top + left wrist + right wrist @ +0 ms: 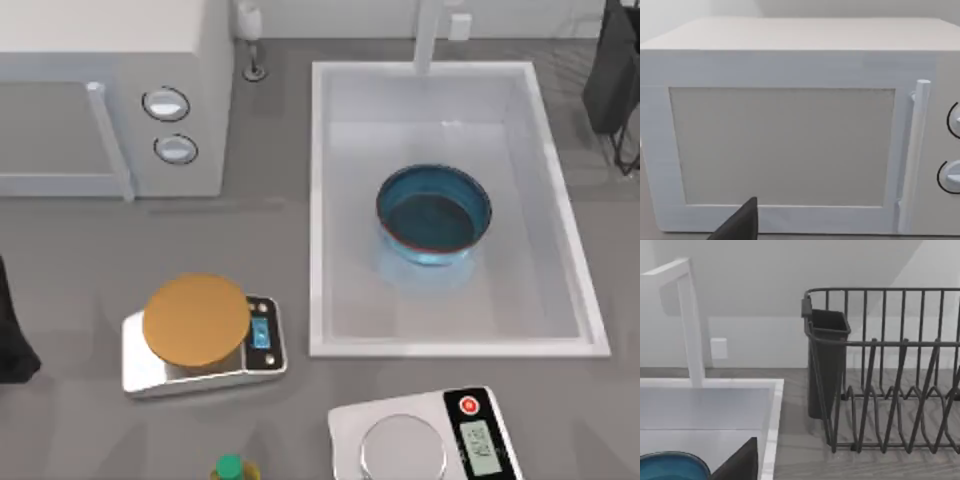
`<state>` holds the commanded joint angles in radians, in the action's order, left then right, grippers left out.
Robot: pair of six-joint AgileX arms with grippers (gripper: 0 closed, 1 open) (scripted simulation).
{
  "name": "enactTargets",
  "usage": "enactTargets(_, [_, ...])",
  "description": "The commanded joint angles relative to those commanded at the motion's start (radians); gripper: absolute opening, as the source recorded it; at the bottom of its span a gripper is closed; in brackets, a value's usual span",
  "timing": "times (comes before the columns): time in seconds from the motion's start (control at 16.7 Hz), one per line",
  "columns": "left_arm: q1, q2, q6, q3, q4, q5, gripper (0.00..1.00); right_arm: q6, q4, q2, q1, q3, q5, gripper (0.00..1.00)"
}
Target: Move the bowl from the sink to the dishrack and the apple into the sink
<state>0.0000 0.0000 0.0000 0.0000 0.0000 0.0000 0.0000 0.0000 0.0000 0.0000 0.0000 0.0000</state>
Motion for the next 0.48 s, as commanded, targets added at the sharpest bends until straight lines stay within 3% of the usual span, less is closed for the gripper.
enactTargets(0.24, [0.0,0.0,0.0,0.0,0.0,0.0,1.0,0.006,-0.013,0.028,0.005,0.027,0.001,1.0])
enactTargets(0.48, [0.0,0.0,0.0,0.0,0.0,0.0,1.0,0.04,-0.094,0.202,0.04,0.194,0.009,1.0])
